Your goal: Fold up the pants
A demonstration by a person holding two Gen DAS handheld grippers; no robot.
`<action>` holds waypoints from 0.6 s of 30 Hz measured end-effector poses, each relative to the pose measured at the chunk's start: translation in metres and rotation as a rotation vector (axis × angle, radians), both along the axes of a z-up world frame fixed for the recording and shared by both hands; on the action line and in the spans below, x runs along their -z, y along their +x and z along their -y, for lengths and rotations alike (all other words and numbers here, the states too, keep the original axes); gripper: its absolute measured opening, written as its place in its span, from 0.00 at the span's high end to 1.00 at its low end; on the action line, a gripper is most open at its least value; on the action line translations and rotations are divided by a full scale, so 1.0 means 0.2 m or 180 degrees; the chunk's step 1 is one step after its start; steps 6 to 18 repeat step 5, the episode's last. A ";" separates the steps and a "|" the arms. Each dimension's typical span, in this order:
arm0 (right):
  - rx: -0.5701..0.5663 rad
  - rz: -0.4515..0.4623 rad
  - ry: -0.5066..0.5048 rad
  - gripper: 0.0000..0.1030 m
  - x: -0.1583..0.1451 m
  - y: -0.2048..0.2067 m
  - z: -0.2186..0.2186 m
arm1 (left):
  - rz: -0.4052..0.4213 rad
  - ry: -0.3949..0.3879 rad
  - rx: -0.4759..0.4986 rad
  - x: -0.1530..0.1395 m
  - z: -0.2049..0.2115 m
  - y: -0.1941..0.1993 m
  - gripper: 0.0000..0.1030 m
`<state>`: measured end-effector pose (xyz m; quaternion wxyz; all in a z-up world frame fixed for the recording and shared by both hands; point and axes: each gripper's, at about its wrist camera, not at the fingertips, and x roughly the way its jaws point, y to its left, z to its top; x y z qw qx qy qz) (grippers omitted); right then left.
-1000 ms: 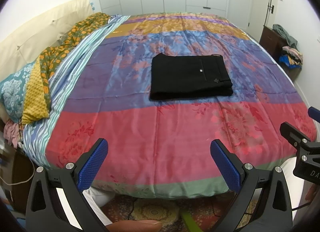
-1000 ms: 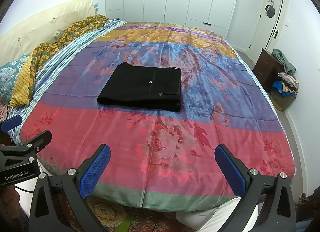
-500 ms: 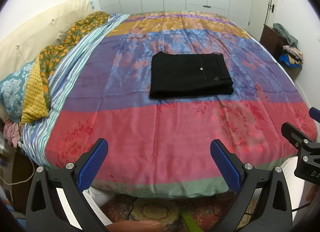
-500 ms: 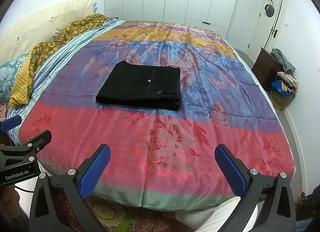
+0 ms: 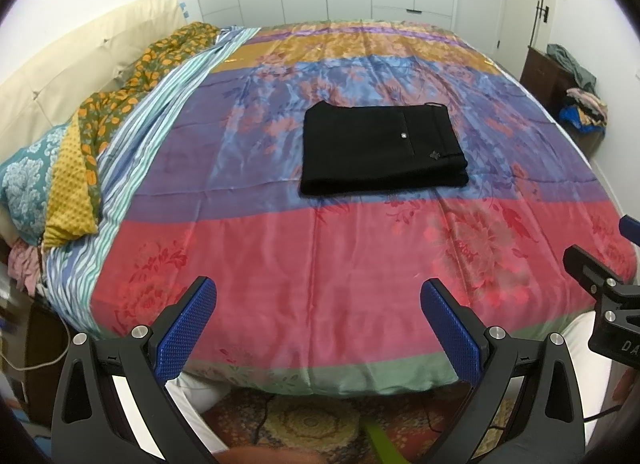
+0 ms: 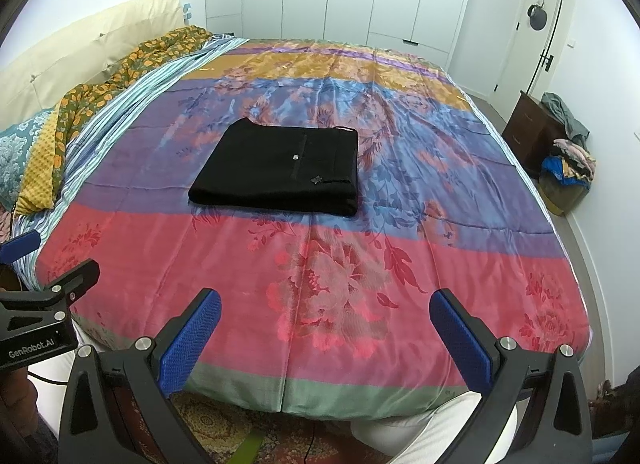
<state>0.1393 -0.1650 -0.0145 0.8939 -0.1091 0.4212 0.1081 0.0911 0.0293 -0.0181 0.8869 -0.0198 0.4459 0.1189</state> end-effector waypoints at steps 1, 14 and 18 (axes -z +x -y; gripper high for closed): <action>0.0006 -0.0003 -0.0001 0.00 0.00 0.00 0.00 | 0.0008 -0.0014 -0.0004 0.00 0.00 0.00 0.01; 0.0002 -0.0005 0.0001 0.00 0.01 0.00 0.00 | 0.0048 -0.0029 -0.0018 0.00 -0.01 -0.01 0.01; 0.0002 -0.0005 0.0001 0.00 0.01 0.00 0.00 | 0.0048 -0.0029 -0.0018 0.00 -0.01 -0.01 0.01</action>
